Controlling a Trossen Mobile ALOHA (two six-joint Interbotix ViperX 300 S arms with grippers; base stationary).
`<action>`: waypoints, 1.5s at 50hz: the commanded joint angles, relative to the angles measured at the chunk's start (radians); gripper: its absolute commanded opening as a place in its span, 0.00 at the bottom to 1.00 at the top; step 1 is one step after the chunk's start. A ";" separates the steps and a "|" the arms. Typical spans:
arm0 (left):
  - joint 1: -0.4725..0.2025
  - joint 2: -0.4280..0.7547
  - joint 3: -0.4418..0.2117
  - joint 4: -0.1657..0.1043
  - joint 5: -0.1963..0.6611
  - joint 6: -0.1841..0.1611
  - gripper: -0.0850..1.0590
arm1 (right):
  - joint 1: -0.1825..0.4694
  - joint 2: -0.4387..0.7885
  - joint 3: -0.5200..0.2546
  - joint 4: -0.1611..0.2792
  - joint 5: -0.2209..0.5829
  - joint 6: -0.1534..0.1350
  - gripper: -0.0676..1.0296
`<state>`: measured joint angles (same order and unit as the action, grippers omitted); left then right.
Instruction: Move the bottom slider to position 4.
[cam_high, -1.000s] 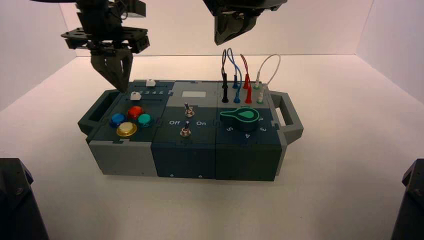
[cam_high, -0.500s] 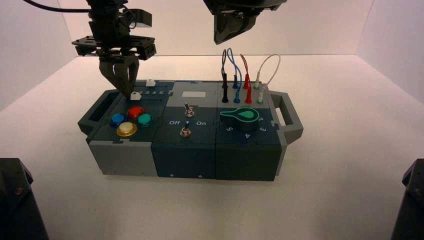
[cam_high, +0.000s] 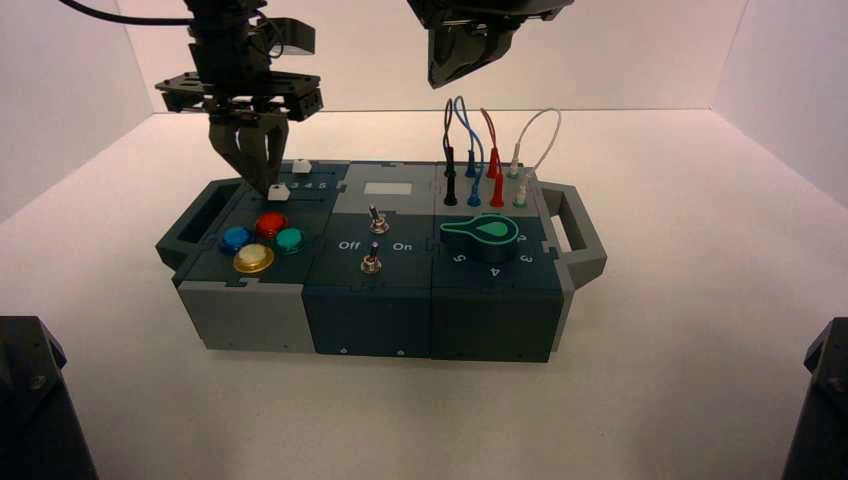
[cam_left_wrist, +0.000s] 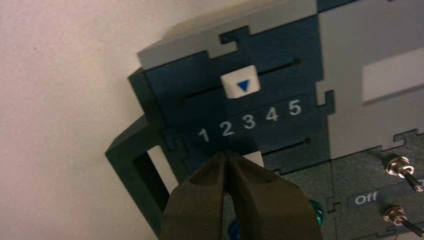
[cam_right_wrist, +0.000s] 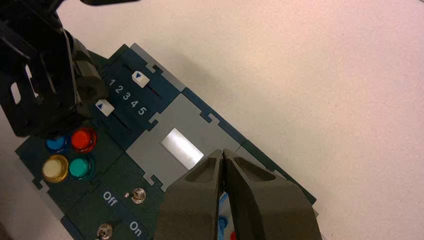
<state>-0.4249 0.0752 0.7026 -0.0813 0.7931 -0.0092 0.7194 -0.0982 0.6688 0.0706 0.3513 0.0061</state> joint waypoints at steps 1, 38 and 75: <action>-0.017 -0.009 -0.014 -0.005 -0.002 0.000 0.05 | 0.002 -0.020 -0.032 0.003 -0.002 0.003 0.04; -0.048 -0.012 -0.015 -0.006 0.000 0.003 0.05 | 0.002 -0.017 -0.032 0.006 -0.002 0.003 0.04; -0.061 -0.015 -0.017 -0.006 0.000 0.005 0.05 | -0.006 -0.015 -0.032 0.006 0.000 0.003 0.04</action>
<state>-0.4771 0.0767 0.7026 -0.0859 0.7931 -0.0077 0.7148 -0.0982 0.6673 0.0736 0.3543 0.0061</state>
